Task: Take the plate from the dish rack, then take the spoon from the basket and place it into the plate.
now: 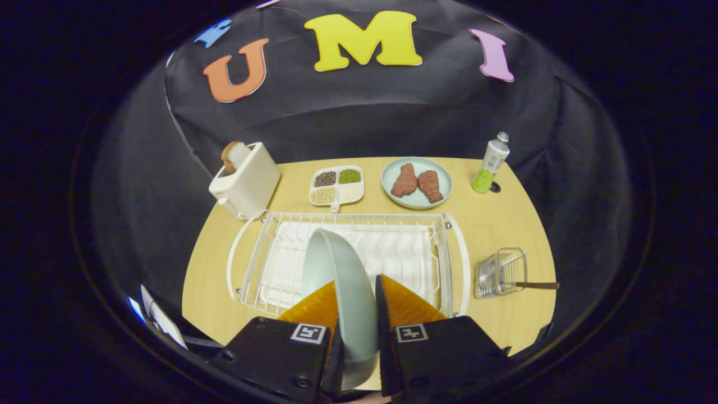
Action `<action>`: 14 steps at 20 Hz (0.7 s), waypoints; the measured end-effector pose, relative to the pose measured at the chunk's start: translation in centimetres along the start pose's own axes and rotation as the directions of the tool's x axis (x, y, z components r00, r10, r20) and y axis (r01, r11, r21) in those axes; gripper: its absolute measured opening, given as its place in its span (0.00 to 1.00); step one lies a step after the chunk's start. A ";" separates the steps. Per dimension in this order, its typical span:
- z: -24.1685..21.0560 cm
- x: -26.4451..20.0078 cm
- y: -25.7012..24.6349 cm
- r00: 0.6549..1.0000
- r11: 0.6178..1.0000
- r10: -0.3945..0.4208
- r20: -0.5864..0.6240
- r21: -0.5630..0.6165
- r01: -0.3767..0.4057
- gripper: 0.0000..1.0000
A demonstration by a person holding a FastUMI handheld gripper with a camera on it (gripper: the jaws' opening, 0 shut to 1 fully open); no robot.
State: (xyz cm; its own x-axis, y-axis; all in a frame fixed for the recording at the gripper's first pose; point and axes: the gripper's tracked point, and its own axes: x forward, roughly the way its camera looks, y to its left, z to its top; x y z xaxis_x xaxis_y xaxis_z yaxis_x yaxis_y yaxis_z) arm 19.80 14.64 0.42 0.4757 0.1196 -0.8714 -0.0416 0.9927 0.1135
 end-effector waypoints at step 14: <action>-18.3 4.2 -6.9 0.966 0.922 0.255 -0.051 0.315 -0.227 0.31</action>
State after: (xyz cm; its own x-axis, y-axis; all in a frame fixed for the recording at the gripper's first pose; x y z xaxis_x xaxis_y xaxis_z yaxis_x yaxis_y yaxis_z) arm 5.98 8.61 -12.73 0.4043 0.3693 -0.8367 0.1309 0.8821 0.4526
